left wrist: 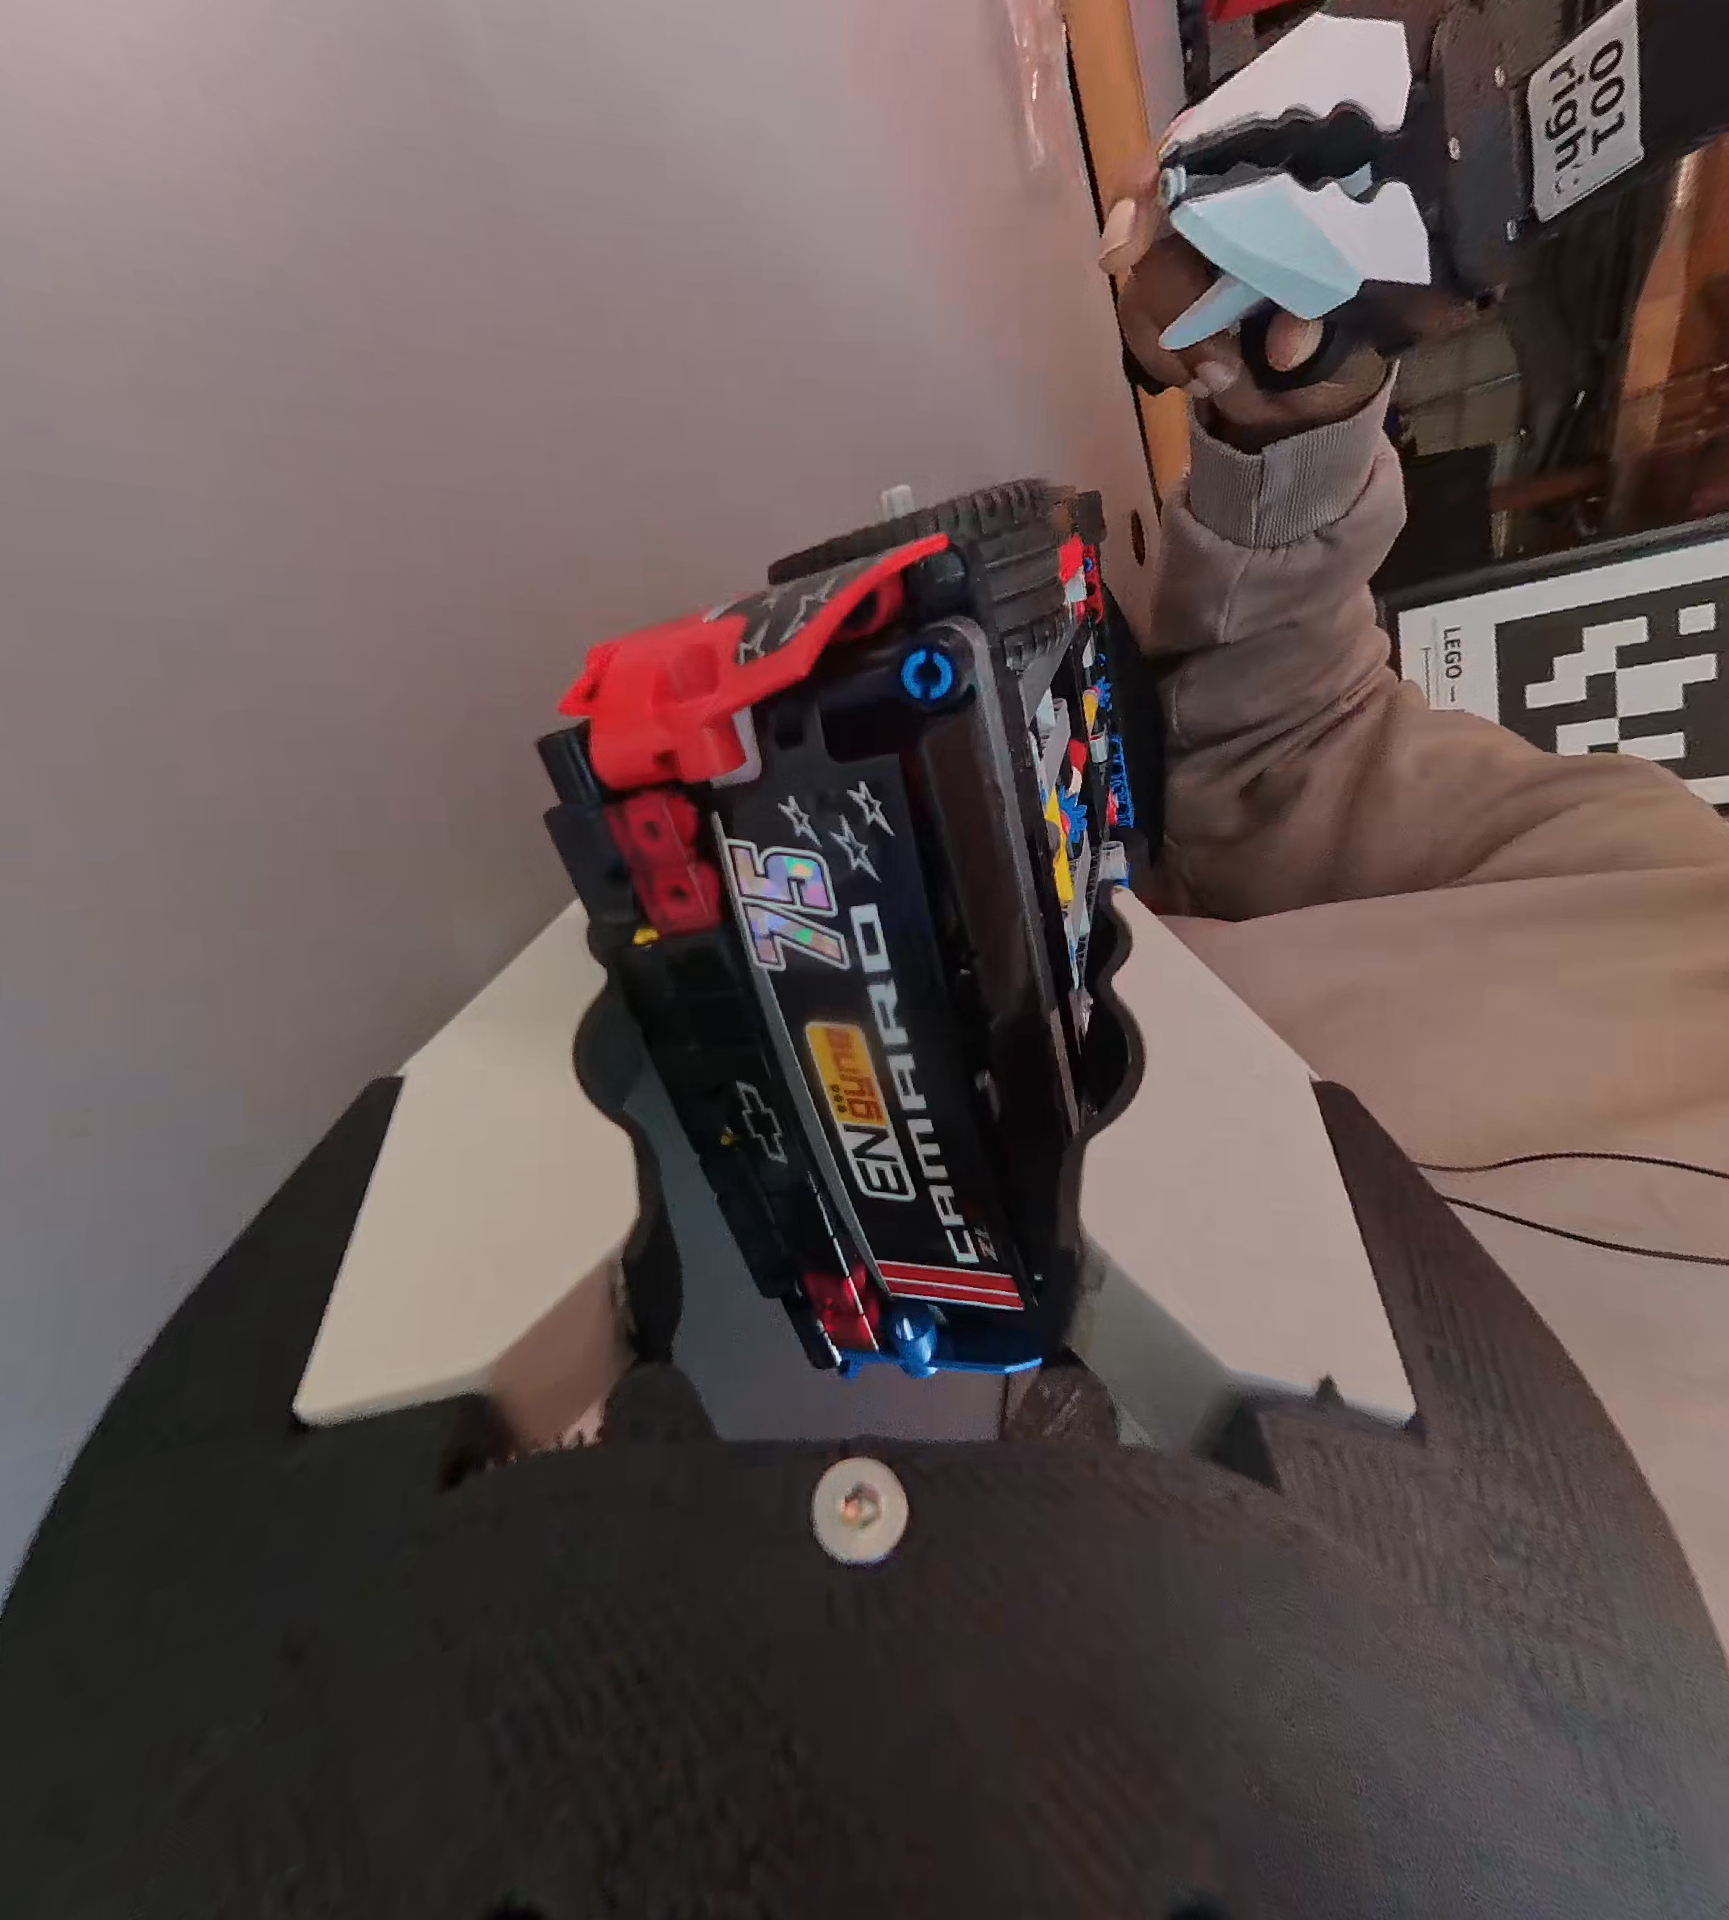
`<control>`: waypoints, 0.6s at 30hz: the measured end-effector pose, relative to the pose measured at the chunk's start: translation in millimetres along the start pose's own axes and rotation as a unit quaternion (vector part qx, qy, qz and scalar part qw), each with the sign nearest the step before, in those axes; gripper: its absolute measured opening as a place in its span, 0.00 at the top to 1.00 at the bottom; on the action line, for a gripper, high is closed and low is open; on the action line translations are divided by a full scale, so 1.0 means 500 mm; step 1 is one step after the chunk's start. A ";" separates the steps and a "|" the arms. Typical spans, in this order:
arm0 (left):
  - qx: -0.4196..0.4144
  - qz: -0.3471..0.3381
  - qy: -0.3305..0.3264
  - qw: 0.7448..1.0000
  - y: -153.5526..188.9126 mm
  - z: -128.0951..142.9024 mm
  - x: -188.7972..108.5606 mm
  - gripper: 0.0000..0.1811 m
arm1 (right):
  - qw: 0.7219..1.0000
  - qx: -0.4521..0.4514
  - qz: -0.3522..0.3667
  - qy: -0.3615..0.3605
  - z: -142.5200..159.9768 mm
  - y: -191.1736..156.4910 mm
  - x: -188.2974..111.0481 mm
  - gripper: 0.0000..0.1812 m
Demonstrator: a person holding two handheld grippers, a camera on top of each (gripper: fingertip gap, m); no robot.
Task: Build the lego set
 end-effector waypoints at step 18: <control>0.592 -0.246 0.156 0.751 0.100 0.089 -0.007 0.60 | 0.991 -0.105 -0.058 0.061 -0.141 -0.129 -0.043 0.98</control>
Point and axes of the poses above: each gripper's, where its closed fingertips meet, x out along the fingers, z out of its underside, y = z × x across the jaws, the point moved 2 cm from there along -x, back along the fingers, and after that the axes turned 2 degrees about -z, right-handed, at the moved point
